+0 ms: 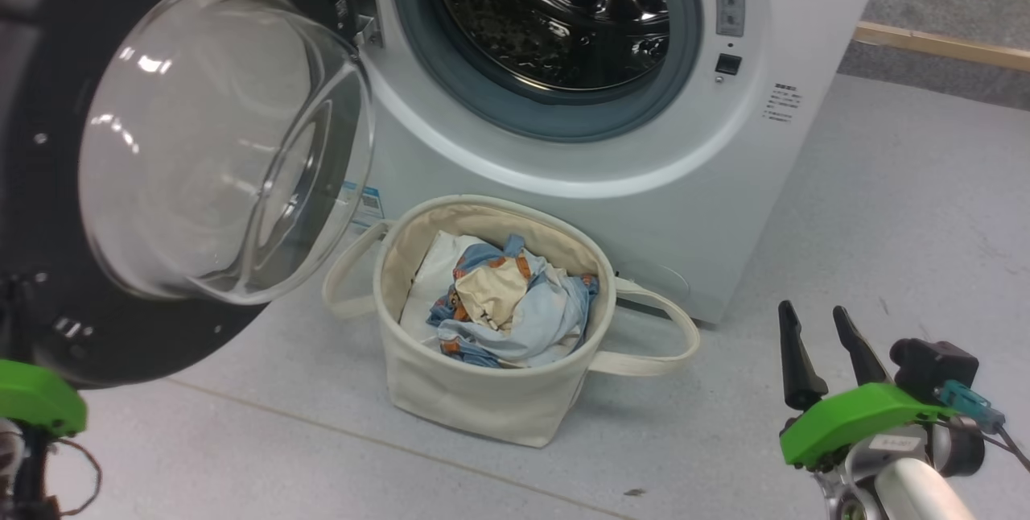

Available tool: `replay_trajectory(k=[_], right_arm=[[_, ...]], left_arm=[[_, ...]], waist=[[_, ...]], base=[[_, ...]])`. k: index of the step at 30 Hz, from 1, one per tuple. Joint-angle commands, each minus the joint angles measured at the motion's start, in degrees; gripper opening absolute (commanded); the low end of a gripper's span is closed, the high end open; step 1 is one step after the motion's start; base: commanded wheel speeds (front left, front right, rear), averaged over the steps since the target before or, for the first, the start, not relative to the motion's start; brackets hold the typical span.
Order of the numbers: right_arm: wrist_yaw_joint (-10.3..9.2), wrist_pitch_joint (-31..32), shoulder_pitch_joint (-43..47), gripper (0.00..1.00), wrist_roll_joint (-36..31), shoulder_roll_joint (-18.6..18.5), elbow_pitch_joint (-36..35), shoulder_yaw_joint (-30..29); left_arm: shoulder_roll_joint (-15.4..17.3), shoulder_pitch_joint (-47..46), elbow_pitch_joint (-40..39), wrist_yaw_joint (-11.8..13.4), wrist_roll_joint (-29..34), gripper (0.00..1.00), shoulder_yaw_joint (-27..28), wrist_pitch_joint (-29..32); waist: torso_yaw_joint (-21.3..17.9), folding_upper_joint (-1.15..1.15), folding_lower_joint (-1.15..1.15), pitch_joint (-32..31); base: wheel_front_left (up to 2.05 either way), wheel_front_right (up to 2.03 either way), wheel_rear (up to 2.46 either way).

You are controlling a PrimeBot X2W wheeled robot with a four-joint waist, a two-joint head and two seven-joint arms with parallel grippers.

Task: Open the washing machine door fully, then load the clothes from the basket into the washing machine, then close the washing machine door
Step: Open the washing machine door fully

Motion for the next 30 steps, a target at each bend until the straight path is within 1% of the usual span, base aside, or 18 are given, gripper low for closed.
replay_trajectory(k=[1, 2, 7, 12, 16, 17, 18, 24, 28, 30], right_arm=[[0.03, -0.8, -2.5, 1.00, -0.1, -1.0, -1.9, 1.0], [0.03, -0.8, -2.6, 1.00, -0.1, -0.9, -1.9, 1.1], [0.03, -0.9, -2.7, 1.00, -0.1, -0.9, -1.9, 0.9], [0.03, -1.1, -2.4, 1.00, 0.0, -0.8, -1.9, 0.8], [0.03, -1.3, -2.6, 1.00, 0.0, -0.9, -1.9, 1.1], [0.03, -1.4, -2.7, 1.00, -0.1, -0.9, -1.9, 1.1], [0.03, -1.4, -2.8, 1.00, -0.1, -0.9, -2.0, 1.2], [0.03, -1.6, -2.6, 1.00, -0.1, -1.1, -1.9, 1.3], [0.03, -1.6, -2.8, 1.00, -0.4, -1.2, -2.2, 1.5], [0.03, -1.7, -2.9, 1.00, -0.7, -1.3, -2.3, 1.6]], left_arm=[[4.0, -3.8, -0.6, 0.3, -0.5, 0.00, 2.9, -0.7], [5.1, -4.7, 1.1, 0.5, -0.6, 0.00, 3.4, -1.1], [6.1, -6.0, 3.3, 0.2, -0.9, 0.00, 3.7, -2.0], [5.6, -6.4, 4.2, -0.5, -0.6, 0.00, 2.6, -2.6], [4.5, -6.7, 3.0, -0.7, -0.7, 0.00, 1.7, -2.8], [4.1, -6.7, 2.2, -0.9, -0.9, 0.98, 1.6, -3.0], [3.7, -6.7, 1.4, -0.9, -0.9, 1.00, 1.3, -3.1], [1.8, -5.1, -4.9, -1.2, -0.2, 1.00, -1.0, -2.9], [0.8, -3.6, -9.2, -0.9, -0.2, 1.00, -2.0, -2.7], [-0.2, -2.7, -10.9, -1.5, -1.2, 1.00, -2.2, -2.1]], waist=[[-0.3, 0.00, 0.00, 0.1], [-0.7, 0.00, 0.00, 0.1], [-1.1, 0.00, 0.00, 0.1], [-0.6, 0.00, 0.00, 0.0], [0.1, 0.00, 0.00, -0.2], [0.3, 0.00, 0.00, -0.3], [0.5, 0.00, 0.00, -0.4], [1.3, 0.00, 0.00, -1.1], [1.1, 0.00, 0.00, -1.4], [0.6, 0.00, 0.00, -1.5]], base=[[0.00, 0.00, 0.00], [0.00, 0.00, 0.00], [0.00, 0.00, 0.00], [0.00, 0.00, 0.00], [0.00, 0.00, 0.00], [0.00, 0.00, 0.00], [0.00, 0.00, 0.00], [0.00, 0.00, 0.00], [0.00, 0.00, 0.00], [0.00, 0.00, 0.00]])
